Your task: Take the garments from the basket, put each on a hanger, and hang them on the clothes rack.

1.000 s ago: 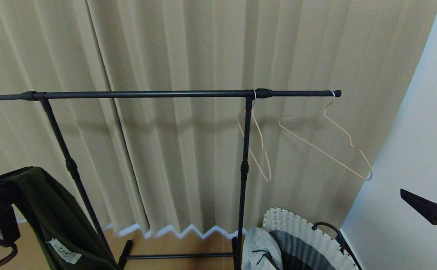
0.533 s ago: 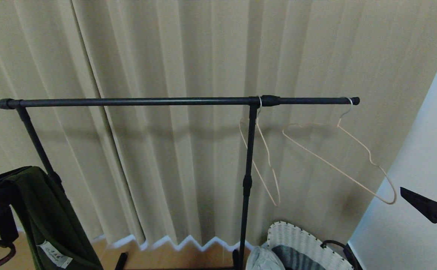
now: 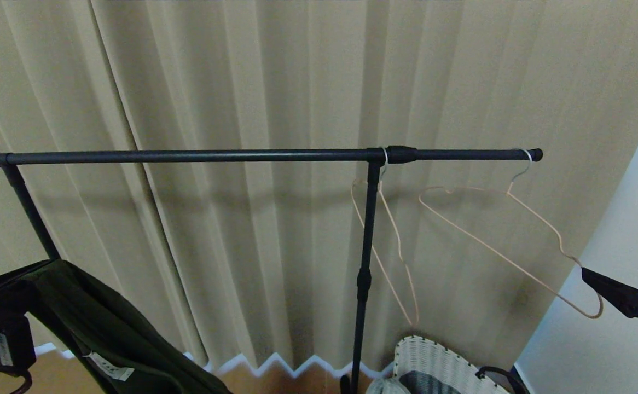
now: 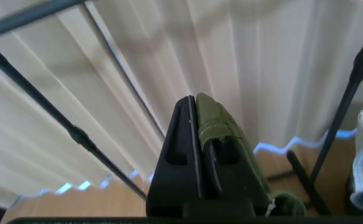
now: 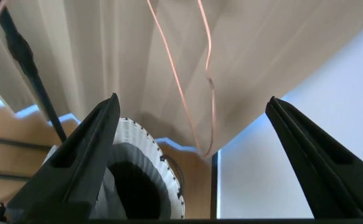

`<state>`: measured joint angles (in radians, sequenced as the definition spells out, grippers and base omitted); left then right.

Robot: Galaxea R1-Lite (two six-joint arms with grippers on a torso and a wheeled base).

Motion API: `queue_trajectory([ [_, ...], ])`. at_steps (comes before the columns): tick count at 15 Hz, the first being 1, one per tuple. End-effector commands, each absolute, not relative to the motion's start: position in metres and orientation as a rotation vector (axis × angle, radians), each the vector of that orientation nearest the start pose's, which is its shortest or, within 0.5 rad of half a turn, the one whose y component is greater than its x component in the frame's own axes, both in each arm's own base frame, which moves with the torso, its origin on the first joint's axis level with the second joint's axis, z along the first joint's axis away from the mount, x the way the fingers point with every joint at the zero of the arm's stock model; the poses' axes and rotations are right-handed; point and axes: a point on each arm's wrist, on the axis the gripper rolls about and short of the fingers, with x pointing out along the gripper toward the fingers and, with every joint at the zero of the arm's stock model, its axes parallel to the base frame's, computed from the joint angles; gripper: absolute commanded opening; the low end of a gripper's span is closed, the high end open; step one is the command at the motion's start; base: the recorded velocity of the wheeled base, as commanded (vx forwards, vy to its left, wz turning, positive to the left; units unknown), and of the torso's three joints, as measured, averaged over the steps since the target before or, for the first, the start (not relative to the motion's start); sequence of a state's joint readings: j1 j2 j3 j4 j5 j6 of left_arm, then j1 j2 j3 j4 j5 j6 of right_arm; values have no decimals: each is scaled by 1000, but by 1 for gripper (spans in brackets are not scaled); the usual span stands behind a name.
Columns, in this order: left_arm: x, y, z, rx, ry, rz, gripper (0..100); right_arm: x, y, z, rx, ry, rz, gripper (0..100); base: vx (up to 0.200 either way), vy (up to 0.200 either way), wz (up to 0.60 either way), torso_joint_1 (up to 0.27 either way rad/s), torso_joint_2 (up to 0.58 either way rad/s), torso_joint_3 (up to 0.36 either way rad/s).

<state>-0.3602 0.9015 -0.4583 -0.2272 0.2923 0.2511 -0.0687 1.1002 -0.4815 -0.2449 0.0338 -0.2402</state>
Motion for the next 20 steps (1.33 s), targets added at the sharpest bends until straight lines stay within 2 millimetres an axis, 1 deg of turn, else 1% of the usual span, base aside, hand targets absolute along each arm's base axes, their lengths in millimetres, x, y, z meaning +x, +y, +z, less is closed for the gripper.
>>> queue_trajectory([
  [1, 99, -30, 202, 325, 210, -95, 0, 173, -12, 191, -213, 419, 14, 100, 0, 0, 0, 0, 0, 0],
  [2, 99, -30, 204, 323, 206, -94, 0, 185, -15, 191, -210, 437, 5, 100, 0, 0, 0, 0, 0, 0],
  [3, 99, -31, 204, 323, 204, -94, 0, 192, -17, 190, -207, 448, -1, 100, 0, 0, 0, 0, 0, 0],
  [4, 100, -31, 206, 323, 200, -95, 0, 204, -19, 189, -206, 467, -4, 100, 0, 0, 0, 0, 0, 0],
  [6, 100, -31, 207, 330, 196, -98, 0, 228, -26, 182, -196, 521, -19, 100, 0, 0, 0, 0, 0, 0],
  [7, 100, -31, 207, 333, 196, -99, 0, 233, -29, 180, -193, 534, -25, 100, 0, 0, 0, 0, 0, 0],
  [9, 100, -32, 208, 345, 187, -104, 0, 260, -36, 167, -181, 585, -32, 100, 0, 0, 0, 0, 0, 0],
  [11, 103, -33, 211, 351, 151, -99, 0, 277, -42, 159, -170, 609, -31, 100, 0, 0, 0, 0, 0, 0],
  [13, 105, -33, 212, 347, 141, -96, 0, 281, -42, 157, -168, 616, -28, 100, 0, 0, 0, 0, 0, 0],
  [15, 107, -34, 211, 353, 152, -97, 0, 289, -43, 149, -155, 636, -14, 100, 0, 0, 0, 0, 0, 0],
  [18, 109, -35, 211, 354, 157, -98, 0, 288, -39, 150, -68, 634, 48, 100, 0, 0, 0, 0, 0, 0],
  [20, 110, -35, 210, 355, 159, -99, 0, 290, -35, 148, -51, 639, 55, 100, 0, 0, 0, 0, 0, 0],
])
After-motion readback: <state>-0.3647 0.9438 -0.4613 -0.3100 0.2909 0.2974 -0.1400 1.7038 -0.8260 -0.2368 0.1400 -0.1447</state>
